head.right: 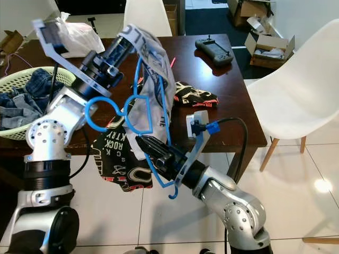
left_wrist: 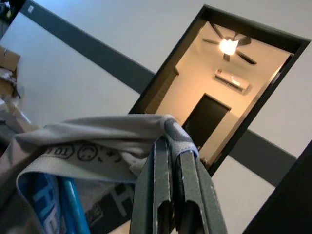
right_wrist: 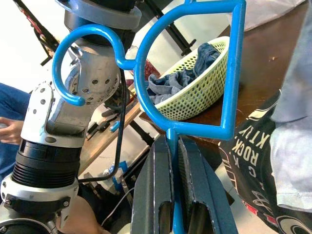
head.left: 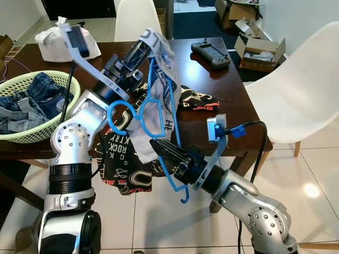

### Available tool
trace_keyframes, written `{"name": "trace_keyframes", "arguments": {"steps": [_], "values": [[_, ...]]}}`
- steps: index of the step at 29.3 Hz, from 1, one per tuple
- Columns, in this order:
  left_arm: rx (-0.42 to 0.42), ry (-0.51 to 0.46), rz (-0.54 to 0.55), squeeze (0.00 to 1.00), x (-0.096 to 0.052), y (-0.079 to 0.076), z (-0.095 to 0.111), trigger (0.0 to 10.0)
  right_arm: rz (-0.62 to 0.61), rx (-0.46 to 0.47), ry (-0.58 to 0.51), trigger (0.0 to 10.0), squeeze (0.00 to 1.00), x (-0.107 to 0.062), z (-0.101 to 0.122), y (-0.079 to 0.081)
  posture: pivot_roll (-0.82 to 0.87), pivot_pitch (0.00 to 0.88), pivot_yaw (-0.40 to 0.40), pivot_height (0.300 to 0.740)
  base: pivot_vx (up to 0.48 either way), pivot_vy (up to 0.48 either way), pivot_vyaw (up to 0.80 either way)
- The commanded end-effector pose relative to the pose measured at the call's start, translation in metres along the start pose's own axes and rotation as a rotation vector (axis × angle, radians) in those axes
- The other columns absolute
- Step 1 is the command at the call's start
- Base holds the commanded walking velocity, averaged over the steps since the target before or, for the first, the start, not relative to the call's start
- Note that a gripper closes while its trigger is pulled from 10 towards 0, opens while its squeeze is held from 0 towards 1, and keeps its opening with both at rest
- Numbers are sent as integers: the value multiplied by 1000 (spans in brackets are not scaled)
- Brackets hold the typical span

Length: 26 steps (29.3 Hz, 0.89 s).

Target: Hang hanger

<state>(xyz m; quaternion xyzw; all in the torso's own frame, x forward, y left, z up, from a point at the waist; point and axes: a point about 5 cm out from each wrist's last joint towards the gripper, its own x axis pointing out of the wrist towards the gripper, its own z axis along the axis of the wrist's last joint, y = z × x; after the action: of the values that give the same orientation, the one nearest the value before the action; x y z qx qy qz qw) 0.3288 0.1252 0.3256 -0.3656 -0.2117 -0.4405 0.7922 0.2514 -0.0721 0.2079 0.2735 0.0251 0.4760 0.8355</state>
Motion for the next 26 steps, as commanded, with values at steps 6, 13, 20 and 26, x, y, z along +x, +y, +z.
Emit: {"name": "trace_keyframes", "arguments": {"steps": [6, 13, 20, 26], "values": [[31, 57, 12, 0, -17, -6, -8, 10000, 14, 103, -234, 0, 0, -8, 23, -6, 73, 176, 84, 740, 0, 0, 0], [131, 87, 42, 0, -32, -5, 6, 10000, 88, 122, -278, 0, 0, -20, 28, -3, 80, 175, 77, 740, 0, 0, 0], [266, 57, 65, 0, -39, -4, 43, 10000, 99, 137, -305, 0, 0, -28, 32, -7, 83, 172, 68, 740, 0, 0, 0], [322, -18, 101, 0, -40, -2, 72, 10000, 99, 140, -287, 0, 0, -29, 30, -8, 83, 172, 65, 740, 0, 0, 0]]}}
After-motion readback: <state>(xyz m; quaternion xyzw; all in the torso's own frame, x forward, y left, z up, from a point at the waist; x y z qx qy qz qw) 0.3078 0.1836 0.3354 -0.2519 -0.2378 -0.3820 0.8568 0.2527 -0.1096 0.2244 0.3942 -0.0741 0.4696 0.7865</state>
